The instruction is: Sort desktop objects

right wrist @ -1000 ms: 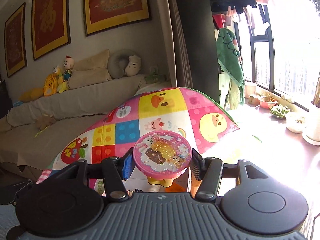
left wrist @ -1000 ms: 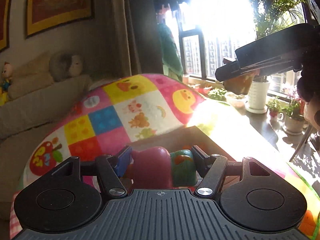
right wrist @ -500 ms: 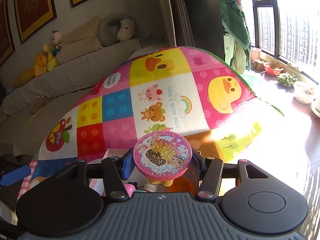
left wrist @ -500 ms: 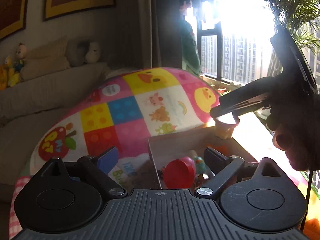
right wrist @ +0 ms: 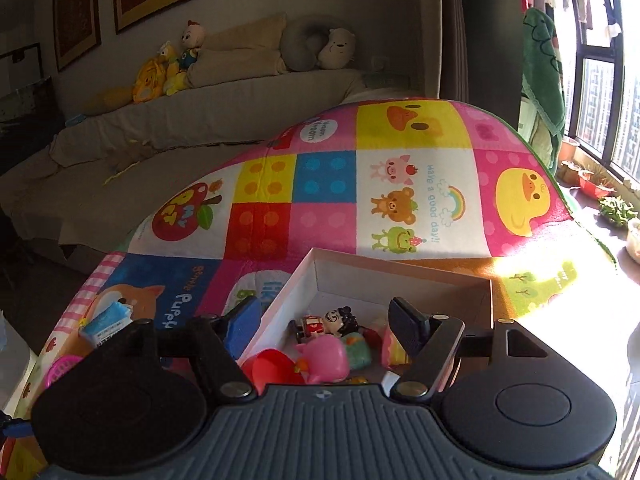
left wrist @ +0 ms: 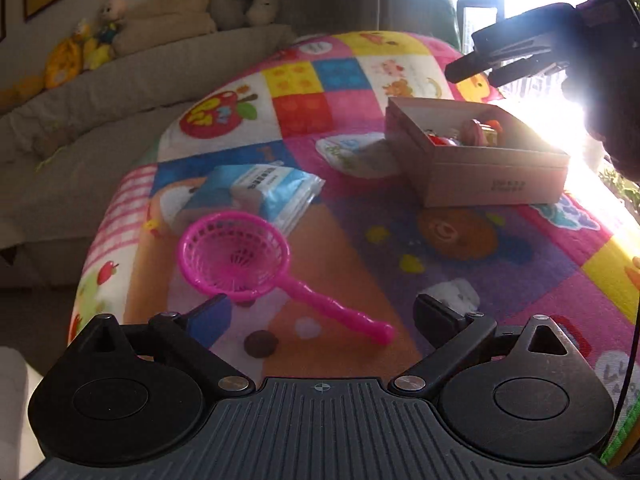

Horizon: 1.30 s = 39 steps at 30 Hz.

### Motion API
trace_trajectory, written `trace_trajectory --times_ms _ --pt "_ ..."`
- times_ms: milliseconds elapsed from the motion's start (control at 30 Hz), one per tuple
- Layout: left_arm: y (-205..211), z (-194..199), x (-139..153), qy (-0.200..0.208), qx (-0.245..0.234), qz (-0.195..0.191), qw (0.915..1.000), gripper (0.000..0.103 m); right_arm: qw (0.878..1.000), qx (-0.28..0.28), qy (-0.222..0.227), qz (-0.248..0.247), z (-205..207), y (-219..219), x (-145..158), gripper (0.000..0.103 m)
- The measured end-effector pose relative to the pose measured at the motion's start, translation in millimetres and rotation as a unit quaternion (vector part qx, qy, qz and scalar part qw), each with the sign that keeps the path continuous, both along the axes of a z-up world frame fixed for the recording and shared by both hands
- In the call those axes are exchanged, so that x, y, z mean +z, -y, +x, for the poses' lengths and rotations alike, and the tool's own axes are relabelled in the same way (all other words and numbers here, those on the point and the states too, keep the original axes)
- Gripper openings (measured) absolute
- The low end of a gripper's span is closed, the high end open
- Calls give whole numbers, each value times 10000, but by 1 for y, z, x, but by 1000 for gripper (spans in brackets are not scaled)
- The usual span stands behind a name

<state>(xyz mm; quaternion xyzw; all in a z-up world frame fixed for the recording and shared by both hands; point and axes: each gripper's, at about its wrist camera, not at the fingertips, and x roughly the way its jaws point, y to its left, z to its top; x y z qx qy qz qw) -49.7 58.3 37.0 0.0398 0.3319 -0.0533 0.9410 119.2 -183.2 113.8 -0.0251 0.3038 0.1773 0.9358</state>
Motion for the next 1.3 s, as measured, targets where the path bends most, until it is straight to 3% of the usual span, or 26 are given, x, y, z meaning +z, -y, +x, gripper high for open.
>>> trace_trajectory --times_ms 100,200,267,300,533,600,667,733,767,900,967,1067,1200,1300 --pt "-32 -2 3 20 671 8 9977 101 9949 966 -110 -260 -29 -52 -16 72" --pt "-60 -2 7 63 1281 60 9917 102 9813 1774 -57 -747 -63 -105 -39 69" --pt "-77 -5 11 134 1614 51 9868 102 9687 2196 128 -1149 -86 -135 -56 56" --pt "-84 -7 12 165 1734 28 9847 102 9634 2332 213 -1302 -95 -147 -61 53" --pt "-124 -18 22 401 2453 -171 9685 103 9309 2794 1046 -2110 -130 -216 -86 52" --pt "-131 -21 25 446 2556 -245 9654 103 9195 2784 1279 -2461 -134 -233 -97 45" --pt "-133 -25 26 480 2575 -278 9647 103 9157 2722 1273 -2667 -130 -244 -106 25" --pt "-133 -26 25 483 2575 -276 9647 103 9285 2600 997 -2458 -118 -243 -102 12" --pt "-133 -26 25 477 2573 -281 9648 103 9386 2522 837 -2199 -113 -237 -94 10" --pt "-130 -21 19 384 2552 -315 9656 103 9693 2423 -139 -389 -91 -188 -54 7" --pt "-124 -18 17 352 2441 -352 9685 103 9705 2215 -722 616 -75 -154 -46 7" --pt "-110 -12 15 304 2176 -325 9750 103 9637 1703 -1369 1533 -54 -105 -54 7" --pt "-92 3 11 187 1909 -305 9810 103 9696 1062 -1384 1714 -49 -53 -70 9" --pt "-76 20 10 149 1643 -306 9858 103 9775 801 -1240 1507 -55 -27 -76 18"
